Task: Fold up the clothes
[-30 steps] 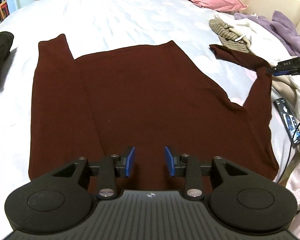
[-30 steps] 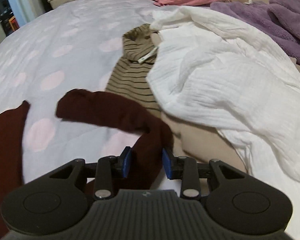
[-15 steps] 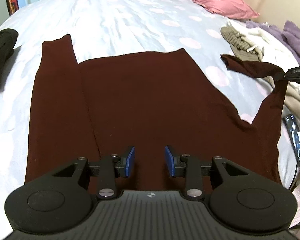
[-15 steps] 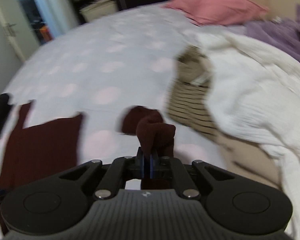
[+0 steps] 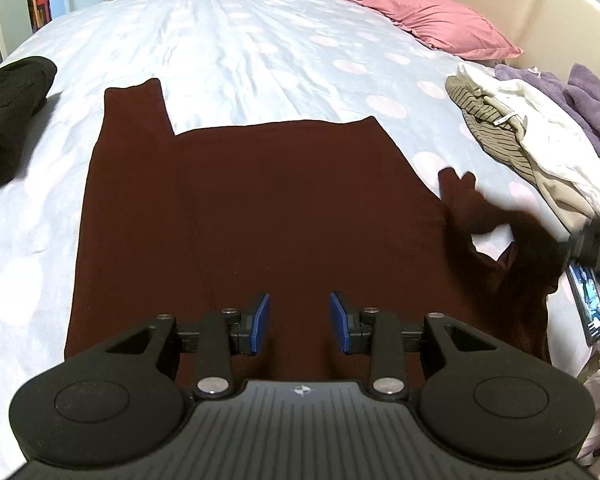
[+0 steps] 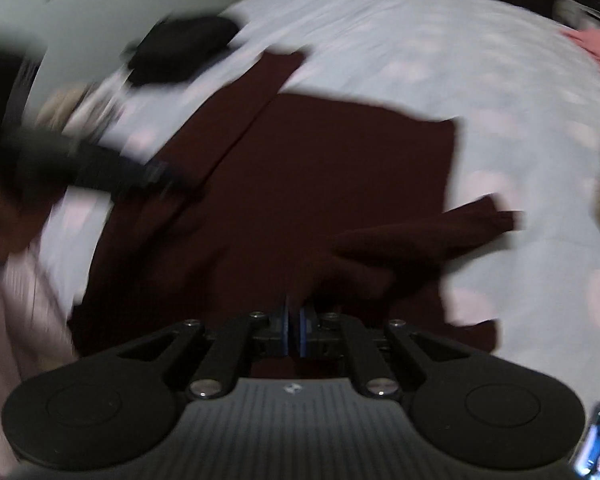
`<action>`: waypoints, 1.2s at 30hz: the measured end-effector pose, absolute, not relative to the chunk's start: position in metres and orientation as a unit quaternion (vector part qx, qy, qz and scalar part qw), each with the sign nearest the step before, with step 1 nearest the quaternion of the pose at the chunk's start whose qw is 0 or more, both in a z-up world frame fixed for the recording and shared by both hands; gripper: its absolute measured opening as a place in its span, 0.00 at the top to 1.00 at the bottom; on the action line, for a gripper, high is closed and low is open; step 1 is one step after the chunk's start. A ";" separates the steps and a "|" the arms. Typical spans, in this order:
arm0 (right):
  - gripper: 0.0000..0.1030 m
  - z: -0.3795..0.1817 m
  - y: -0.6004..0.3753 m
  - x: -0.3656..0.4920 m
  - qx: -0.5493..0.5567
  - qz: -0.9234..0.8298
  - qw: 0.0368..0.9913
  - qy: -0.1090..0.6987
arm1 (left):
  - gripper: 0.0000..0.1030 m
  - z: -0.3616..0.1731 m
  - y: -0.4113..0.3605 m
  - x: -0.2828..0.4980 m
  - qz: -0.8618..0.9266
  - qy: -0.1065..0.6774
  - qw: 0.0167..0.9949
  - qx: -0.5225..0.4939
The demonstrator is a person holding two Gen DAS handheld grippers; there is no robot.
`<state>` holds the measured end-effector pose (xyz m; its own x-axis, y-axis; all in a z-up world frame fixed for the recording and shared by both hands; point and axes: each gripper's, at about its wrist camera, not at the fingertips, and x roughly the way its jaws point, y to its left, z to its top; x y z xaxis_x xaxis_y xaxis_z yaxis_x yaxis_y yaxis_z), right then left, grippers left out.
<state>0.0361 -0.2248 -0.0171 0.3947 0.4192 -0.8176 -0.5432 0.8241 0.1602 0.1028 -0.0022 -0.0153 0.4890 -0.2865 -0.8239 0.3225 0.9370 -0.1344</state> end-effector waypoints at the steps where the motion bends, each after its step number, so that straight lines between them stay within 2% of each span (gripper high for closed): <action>1: 0.94 -0.025 -0.218 0.033 -0.078 0.295 0.825 0.475 | 0.70 -0.015 -0.002 0.102 -0.177 0.473 0.863 0.020; 3: 0.94 -0.038 -0.211 0.029 -0.091 0.305 0.813 0.488 | 0.70 -0.015 -0.004 0.100 -0.181 0.471 0.863 0.025; 7: 0.86 -0.043 -0.210 0.029 -0.110 0.304 0.807 0.494 | 0.70 -0.013 -0.014 0.095 -0.203 0.468 0.859 0.042; 8: 0.76 -0.041 -0.212 0.030 -0.111 0.304 0.806 0.495 | 0.70 -0.012 -0.019 0.094 -0.209 0.468 0.857 0.049; 10: 0.69 -0.034 -0.217 0.029 -0.111 0.307 0.806 0.495 | 0.70 -0.009 -0.029 0.091 -0.221 0.467 0.854 0.066; 16: 0.68 -0.009 -0.264 0.029 -0.116 0.291 0.814 0.489 | 0.70 0.000 -0.065 0.091 -0.265 0.462 0.839 0.108; 19: 0.68 -0.002 -0.297 0.038 -0.110 0.237 0.835 0.483 | 0.59 -0.001 -0.087 0.097 -0.287 0.459 0.832 0.119; 20: 0.68 -0.002 -0.307 0.043 -0.104 0.223 0.840 0.484 | 0.58 -0.003 -0.094 0.100 -0.297 0.459 0.829 0.117; 33: 0.68 -0.033 -0.335 0.086 -0.031 0.171 0.845 0.505 | 0.59 -0.047 -0.173 0.138 -0.324 0.489 0.800 0.129; 36: 0.68 -0.042 -0.335 0.097 -0.018 0.164 0.843 0.511 | 0.77 -0.056 -0.179 0.142 -0.322 0.497 0.794 0.139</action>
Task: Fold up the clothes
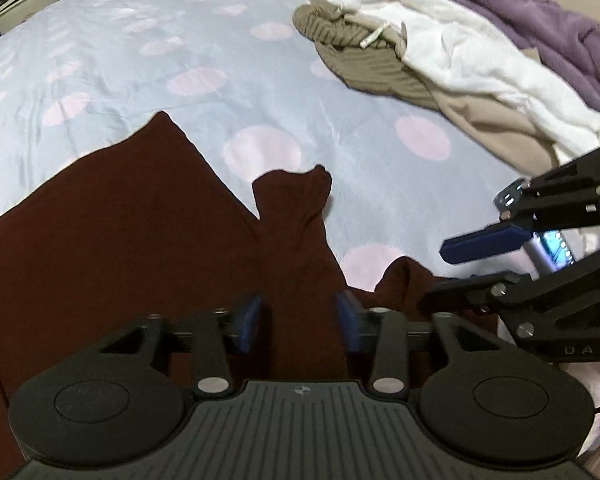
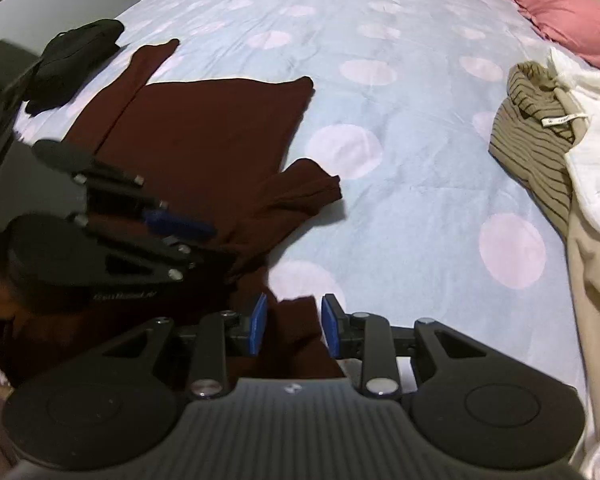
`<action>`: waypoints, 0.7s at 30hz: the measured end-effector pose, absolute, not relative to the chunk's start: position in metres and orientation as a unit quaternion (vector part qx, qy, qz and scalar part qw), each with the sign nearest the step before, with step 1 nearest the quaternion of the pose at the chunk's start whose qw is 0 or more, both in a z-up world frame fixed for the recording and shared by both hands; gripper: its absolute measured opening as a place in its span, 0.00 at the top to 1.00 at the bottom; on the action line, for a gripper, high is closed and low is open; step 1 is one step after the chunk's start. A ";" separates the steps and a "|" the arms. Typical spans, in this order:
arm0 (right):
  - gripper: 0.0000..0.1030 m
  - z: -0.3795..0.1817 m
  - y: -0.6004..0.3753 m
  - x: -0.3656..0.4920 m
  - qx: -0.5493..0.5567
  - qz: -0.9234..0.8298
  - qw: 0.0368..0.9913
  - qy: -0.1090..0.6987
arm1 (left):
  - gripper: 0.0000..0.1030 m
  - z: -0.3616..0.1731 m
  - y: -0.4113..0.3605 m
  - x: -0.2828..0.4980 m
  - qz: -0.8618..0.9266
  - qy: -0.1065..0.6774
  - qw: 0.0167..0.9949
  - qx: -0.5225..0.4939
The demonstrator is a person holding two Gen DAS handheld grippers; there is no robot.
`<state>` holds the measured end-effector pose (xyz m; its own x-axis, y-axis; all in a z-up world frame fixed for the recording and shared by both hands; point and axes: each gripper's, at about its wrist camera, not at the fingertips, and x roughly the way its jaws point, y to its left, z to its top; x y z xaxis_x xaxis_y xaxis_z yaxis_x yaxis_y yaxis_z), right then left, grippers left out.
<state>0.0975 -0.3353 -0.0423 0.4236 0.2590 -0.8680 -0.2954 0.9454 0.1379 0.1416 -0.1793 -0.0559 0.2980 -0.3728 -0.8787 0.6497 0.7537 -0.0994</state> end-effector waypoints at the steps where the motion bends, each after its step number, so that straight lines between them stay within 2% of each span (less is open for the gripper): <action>1: 0.68 -0.046 -0.336 0.101 -0.013 0.164 0.841 0.516 | 0.84 -0.058 -0.179 0.143 -0.320 0.500 0.792 0.139; 2: 0.75 -0.050 -0.336 0.104 -0.008 0.163 0.836 0.524 | 0.89 -0.058 -0.177 0.143 -0.320 0.501 0.793 0.134; 4: 0.90 -0.051 -0.341 0.105 0.008 0.160 0.834 0.528 | 0.91 -0.057 -0.173 0.143 -0.322 0.498 0.796 0.122; 14: 0.93 -0.028 -0.360 0.090 0.029 0.122 0.856 0.502 | 0.93 0.028 -0.099 0.116 -0.292 0.401 0.868 0.034; 18: 0.93 -0.030 -0.363 0.089 0.034 0.110 0.855 0.506 | 0.93 0.048 -0.060 0.106 -0.253 0.384 0.887 0.039; 21: 0.93 -0.034 -0.358 0.088 0.028 0.115 0.853 0.509 | 0.93 0.045 -0.034 0.098 -0.218 0.401 0.888 0.043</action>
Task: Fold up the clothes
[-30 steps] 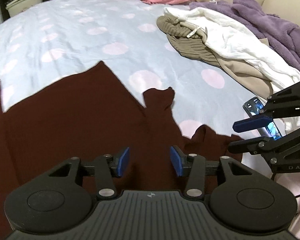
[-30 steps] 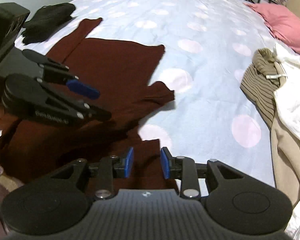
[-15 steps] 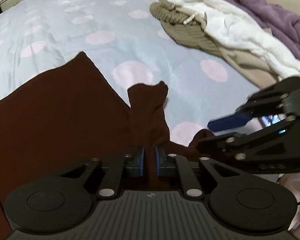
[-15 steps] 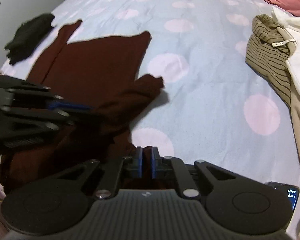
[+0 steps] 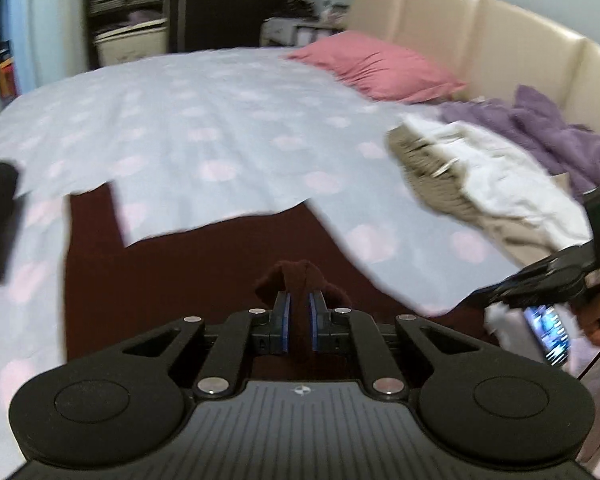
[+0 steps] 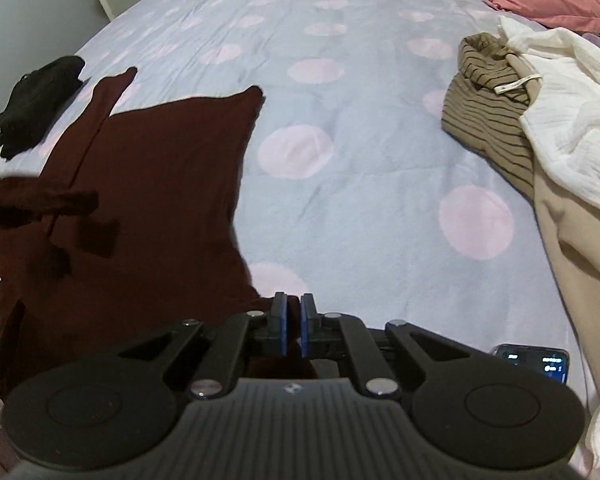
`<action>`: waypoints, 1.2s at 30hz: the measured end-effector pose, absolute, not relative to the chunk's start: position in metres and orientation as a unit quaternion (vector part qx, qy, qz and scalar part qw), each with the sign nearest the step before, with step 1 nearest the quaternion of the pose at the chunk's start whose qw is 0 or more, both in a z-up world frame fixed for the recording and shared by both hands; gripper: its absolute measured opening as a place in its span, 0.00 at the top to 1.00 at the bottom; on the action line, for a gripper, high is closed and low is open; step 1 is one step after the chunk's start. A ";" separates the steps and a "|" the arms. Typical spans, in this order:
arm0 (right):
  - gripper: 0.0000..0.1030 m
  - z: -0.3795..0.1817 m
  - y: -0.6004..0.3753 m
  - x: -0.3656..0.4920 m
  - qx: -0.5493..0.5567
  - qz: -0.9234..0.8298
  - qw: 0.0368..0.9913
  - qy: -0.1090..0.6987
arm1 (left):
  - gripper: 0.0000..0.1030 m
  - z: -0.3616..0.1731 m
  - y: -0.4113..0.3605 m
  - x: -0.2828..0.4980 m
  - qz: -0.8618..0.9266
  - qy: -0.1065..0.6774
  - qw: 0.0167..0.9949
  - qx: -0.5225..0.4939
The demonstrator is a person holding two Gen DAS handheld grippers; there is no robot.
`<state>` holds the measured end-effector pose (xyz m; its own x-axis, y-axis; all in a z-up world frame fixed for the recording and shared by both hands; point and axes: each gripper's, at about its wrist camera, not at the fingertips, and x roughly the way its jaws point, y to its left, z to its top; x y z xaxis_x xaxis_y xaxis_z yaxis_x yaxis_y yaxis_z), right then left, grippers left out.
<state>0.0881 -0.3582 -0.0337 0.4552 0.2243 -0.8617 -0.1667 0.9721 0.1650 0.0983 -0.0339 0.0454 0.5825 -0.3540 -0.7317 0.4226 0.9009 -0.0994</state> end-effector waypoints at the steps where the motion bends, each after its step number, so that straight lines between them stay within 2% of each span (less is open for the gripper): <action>1: 0.93 -0.035 -0.356 0.088 0.023 0.115 0.853 0.509 | 0.93 0.039 -0.026 0.095 -0.209 0.414 0.885 0.039; 8: 0.93 -0.039 -0.345 0.086 -0.009 0.119 0.851 0.512 | 0.92 -0.023 0.001 0.072 -0.174 0.542 0.821 0.043; 11: 0.89 -0.035 -0.340 0.082 -0.022 0.125 0.853 0.506 | 0.92 -0.034 0.007 0.061 -0.149 0.565 0.808 0.073; 15: 0.78 -0.021 -0.330 0.069 -0.042 0.150 0.865 0.478 | 0.91 -0.020 0.017 0.054 -0.154 0.553 0.816 0.071; 20: 0.76 -0.017 -0.313 0.055 -0.038 0.216 0.861 0.459 | 0.65 0.002 0.008 0.061 -0.180 0.507 0.839 0.083; 24: 0.76 -0.029 -0.296 0.048 -0.043 0.268 0.841 0.468 | 0.64 0.000 -0.012 0.082 -0.191 0.493 0.845 0.081; 30: 0.72 -0.057 -0.273 0.043 -0.076 0.320 0.815 0.477 | 0.64 -0.030 -0.037 0.115 -0.197 0.520 0.828 0.071; 33: 0.72 -0.065 -0.265 0.048 -0.093 0.335 0.811 0.470 | 0.70 -0.046 -0.037 0.121 -0.184 0.537 0.820 0.073; 35: 0.98 -0.063 -0.263 0.049 -0.091 0.349 0.801 0.477 | 0.92 -0.052 -0.033 0.124 -0.175 0.540 0.821 0.068; 36: 0.98 -0.062 -0.263 0.049 -0.090 0.354 0.798 0.479 | 0.93 -0.053 -0.029 0.124 -0.173 0.541 0.821 0.061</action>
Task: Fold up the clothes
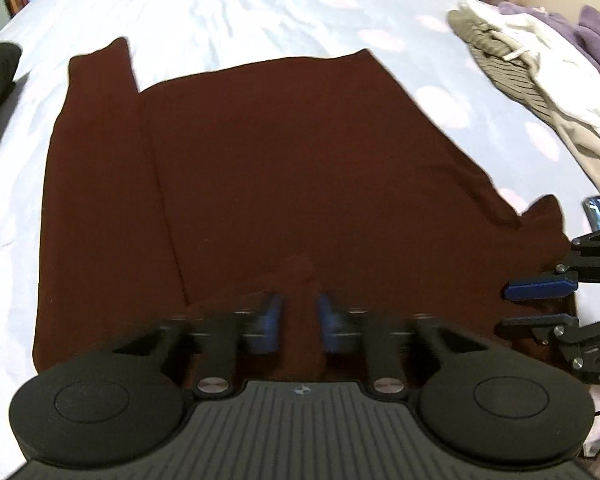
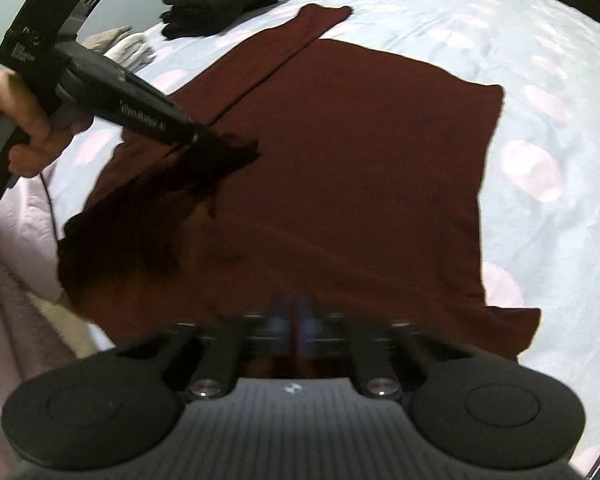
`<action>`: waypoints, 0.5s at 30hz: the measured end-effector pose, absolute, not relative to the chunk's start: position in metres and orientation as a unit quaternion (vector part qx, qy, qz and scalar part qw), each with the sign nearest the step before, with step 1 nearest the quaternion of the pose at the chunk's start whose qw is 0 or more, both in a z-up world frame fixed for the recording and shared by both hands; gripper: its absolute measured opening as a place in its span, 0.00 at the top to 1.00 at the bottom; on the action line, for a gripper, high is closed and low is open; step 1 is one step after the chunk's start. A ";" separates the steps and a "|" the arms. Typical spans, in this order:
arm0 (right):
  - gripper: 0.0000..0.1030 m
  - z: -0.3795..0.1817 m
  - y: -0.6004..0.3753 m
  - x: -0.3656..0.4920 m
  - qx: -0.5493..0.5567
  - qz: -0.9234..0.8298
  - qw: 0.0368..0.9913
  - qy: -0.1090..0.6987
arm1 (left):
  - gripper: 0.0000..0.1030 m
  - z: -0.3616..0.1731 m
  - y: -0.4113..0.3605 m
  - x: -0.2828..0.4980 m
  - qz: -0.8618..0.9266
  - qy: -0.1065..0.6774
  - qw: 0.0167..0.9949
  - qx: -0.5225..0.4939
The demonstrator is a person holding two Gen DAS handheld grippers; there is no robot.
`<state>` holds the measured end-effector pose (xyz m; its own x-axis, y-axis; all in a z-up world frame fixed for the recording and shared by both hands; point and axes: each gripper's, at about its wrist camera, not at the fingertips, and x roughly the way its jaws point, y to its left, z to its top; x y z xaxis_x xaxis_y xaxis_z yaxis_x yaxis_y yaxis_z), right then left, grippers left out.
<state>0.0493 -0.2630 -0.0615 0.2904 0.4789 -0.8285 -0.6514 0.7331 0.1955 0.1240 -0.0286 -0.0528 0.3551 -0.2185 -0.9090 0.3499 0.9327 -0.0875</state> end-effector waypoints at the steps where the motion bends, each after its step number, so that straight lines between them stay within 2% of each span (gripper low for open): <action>1: 0.98 -0.058 -0.263 0.048 -0.092 0.356 0.798 0.478 | 0.96 -0.051 -0.024 0.124 -0.171 0.540 0.822 0.052; 8: 0.99 -0.038 -0.265 0.032 -0.101 0.373 0.778 0.495 | 0.98 -0.013 0.009 0.095 -0.163 0.513 0.843 0.008; 15: 1.00 -0.057 -0.257 0.015 -0.142 0.384 0.734 0.542 | 0.98 0.006 0.034 0.043 -0.153 0.528 0.835 0.002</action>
<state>0.0147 -0.2575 -0.0565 0.1163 0.4098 -0.9048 -0.7174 0.6646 0.2088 0.0425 0.0338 0.0055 0.3952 -0.2527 -0.8832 0.2578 0.9533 -0.1574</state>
